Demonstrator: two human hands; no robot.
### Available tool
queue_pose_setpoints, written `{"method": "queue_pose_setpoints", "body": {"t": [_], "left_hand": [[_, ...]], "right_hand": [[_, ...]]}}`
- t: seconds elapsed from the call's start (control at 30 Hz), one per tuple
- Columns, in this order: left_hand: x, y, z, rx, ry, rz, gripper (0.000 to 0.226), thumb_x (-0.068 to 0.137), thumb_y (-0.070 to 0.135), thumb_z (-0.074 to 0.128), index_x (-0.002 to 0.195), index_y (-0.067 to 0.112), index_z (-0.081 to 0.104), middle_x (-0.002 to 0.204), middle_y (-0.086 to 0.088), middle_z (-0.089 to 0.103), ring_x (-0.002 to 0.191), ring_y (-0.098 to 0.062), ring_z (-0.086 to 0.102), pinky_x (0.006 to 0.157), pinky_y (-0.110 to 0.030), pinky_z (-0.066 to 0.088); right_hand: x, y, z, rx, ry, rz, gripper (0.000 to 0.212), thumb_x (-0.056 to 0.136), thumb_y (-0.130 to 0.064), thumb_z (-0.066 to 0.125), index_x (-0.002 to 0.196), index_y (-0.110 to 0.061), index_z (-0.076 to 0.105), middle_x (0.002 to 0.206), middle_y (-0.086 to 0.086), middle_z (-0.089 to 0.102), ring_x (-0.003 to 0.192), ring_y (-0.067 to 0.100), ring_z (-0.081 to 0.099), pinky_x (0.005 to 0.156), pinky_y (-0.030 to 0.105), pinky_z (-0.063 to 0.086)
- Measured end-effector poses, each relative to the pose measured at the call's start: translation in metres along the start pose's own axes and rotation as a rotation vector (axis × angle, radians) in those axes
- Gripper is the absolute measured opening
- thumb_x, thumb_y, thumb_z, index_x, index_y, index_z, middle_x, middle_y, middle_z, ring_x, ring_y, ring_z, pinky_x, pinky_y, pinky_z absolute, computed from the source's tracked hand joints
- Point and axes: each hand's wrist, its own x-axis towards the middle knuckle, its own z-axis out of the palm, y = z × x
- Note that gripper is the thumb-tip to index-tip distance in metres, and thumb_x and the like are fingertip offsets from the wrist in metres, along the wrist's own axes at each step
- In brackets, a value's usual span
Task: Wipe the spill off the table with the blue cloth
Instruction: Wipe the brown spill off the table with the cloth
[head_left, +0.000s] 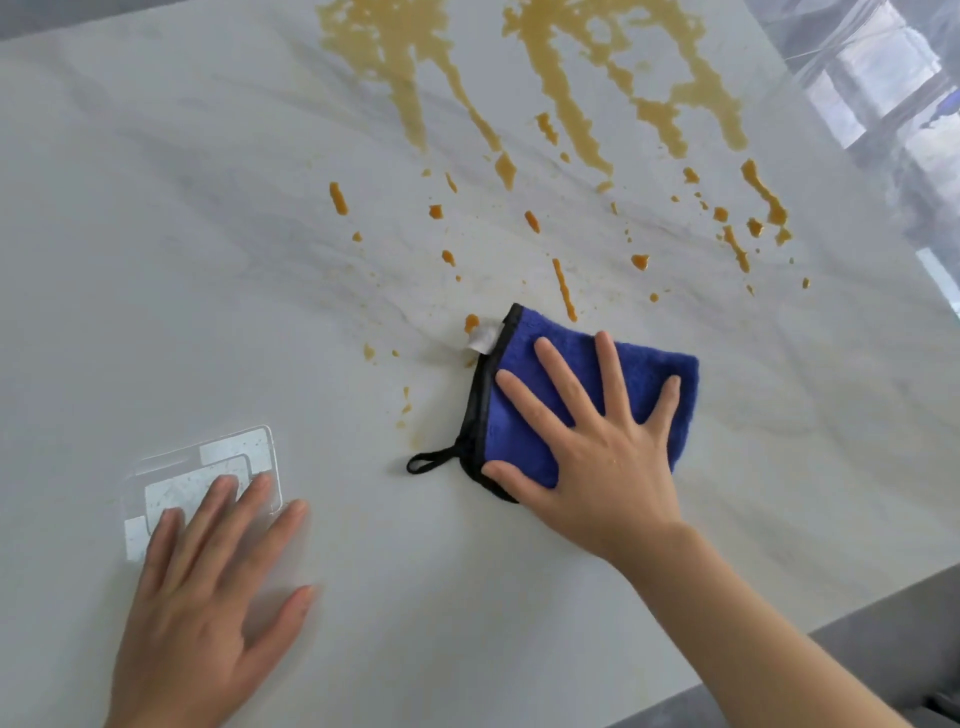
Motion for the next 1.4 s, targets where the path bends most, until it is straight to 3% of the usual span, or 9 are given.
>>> {"method": "queue_pose_setpoints", "body": {"t": [0.1, 0.23, 0.37, 0.57, 0.7, 0.83, 0.97, 1.13, 1.4], "left_hand": [[0.000, 0.000, 0.000, 0.006, 0.009, 0.004, 0.058, 0.092, 0.059, 0.024, 0.129, 0.021, 0.047, 0.135, -0.009, 0.051, 0.145, -0.007, 0.010, 0.117, -0.039, 0.009], [0.001, 0.001, 0.000, 0.003, 0.030, 0.014, 0.055, 0.091, 0.058, 0.026, 0.131, 0.025, 0.043, 0.135, -0.008, 0.052, 0.145, -0.010, 0.014, 0.116, -0.041, 0.013], [0.001, 0.001, -0.001, 0.019, 0.045, 0.023, 0.055, 0.091, 0.057, 0.025, 0.128, 0.022, 0.047, 0.135, -0.008, 0.052, 0.144, -0.016, 0.018, 0.115, -0.041, 0.014], [0.000, 0.003, -0.002, 0.027, 0.054, 0.018, 0.059, 0.092, 0.058, 0.025, 0.128, 0.018, 0.050, 0.135, -0.010, 0.052, 0.134, -0.028, 0.033, 0.113, -0.045, 0.017], [0.000, 0.000, -0.002, 0.025, 0.060, 0.036, 0.055, 0.092, 0.056, 0.026, 0.129, 0.020, 0.046, 0.134, -0.009, 0.053, 0.136, -0.027, 0.029, 0.113, -0.047, 0.019], [0.000, 0.001, -0.002, 0.022, 0.053, 0.036, 0.053, 0.092, 0.055, 0.026, 0.129, 0.022, 0.045, 0.133, -0.009, 0.054, 0.136, -0.027, 0.030, 0.112, -0.048, 0.021], [0.001, 0.001, -0.003, 0.029, 0.021, 0.018, 0.056, 0.091, 0.057, 0.026, 0.128, 0.022, 0.047, 0.134, -0.010, 0.053, 0.132, -0.027, 0.035, 0.111, -0.047, 0.021], [0.001, 0.000, -0.002, 0.047, 0.016, 0.024, 0.055, 0.091, 0.058, 0.026, 0.129, 0.023, 0.045, 0.135, -0.009, 0.052, 0.137, -0.025, 0.029, 0.113, -0.045, 0.019], [0.003, -0.001, -0.003, 0.006, 0.015, 0.021, 0.053, 0.090, 0.057, 0.028, 0.127, 0.024, 0.047, 0.137, -0.003, 0.049, 0.145, -0.009, 0.014, 0.115, -0.043, 0.017]], "right_hand": [[-0.026, -0.010, 0.004, 0.032, -0.010, 0.020, 0.072, 0.077, -0.077, 0.029, 0.139, -0.041, 0.036, 0.154, -0.003, 0.031, 0.142, 0.043, 0.017, 0.095, 0.081, 0.015], [-0.057, -0.053, 0.013, 0.110, -0.028, -0.196, 0.074, 0.070, -0.078, 0.040, 0.135, -0.043, 0.040, 0.152, -0.004, 0.035, 0.141, 0.042, 0.021, 0.093, 0.082, 0.016], [-0.006, -0.085, 0.011, 0.101, 0.026, -0.288, 0.068, 0.073, -0.077, 0.037, 0.133, -0.047, 0.041, 0.151, -0.009, 0.037, 0.141, 0.041, 0.024, 0.091, 0.082, 0.017], [0.060, -0.039, -0.002, 0.057, 0.030, -0.052, 0.071, 0.075, -0.079, 0.024, 0.140, -0.051, 0.025, 0.157, -0.013, 0.018, 0.147, 0.033, 0.002, 0.099, 0.078, 0.001], [0.025, -0.013, -0.003, 0.036, 0.015, 0.137, 0.073, 0.076, -0.078, 0.022, 0.142, -0.045, 0.026, 0.158, -0.006, 0.019, 0.146, 0.037, 0.003, 0.097, 0.080, 0.009], [-0.020, -0.052, 0.004, 0.055, -0.062, -0.040, 0.071, 0.076, -0.076, 0.033, 0.137, -0.039, 0.040, 0.152, -0.001, 0.036, 0.141, 0.045, 0.020, 0.093, 0.082, 0.018], [0.019, -0.072, 0.002, 0.034, -0.023, -0.165, 0.069, 0.076, -0.077, 0.030, 0.135, -0.044, 0.040, 0.151, -0.006, 0.037, 0.140, 0.044, 0.024, 0.091, 0.083, 0.018], [0.078, -0.058, -0.002, 0.068, 0.025, -0.101, 0.073, 0.074, -0.080, 0.020, 0.140, -0.051, 0.023, 0.157, -0.013, 0.017, 0.146, 0.034, 0.001, 0.099, 0.078, -0.001], [0.054, 0.008, -0.006, 0.075, -0.032, 0.257, 0.081, 0.069, -0.086, 0.002, 0.143, -0.051, 0.003, 0.159, -0.014, -0.007, 0.144, 0.029, -0.021, 0.104, 0.076, -0.002]]}}
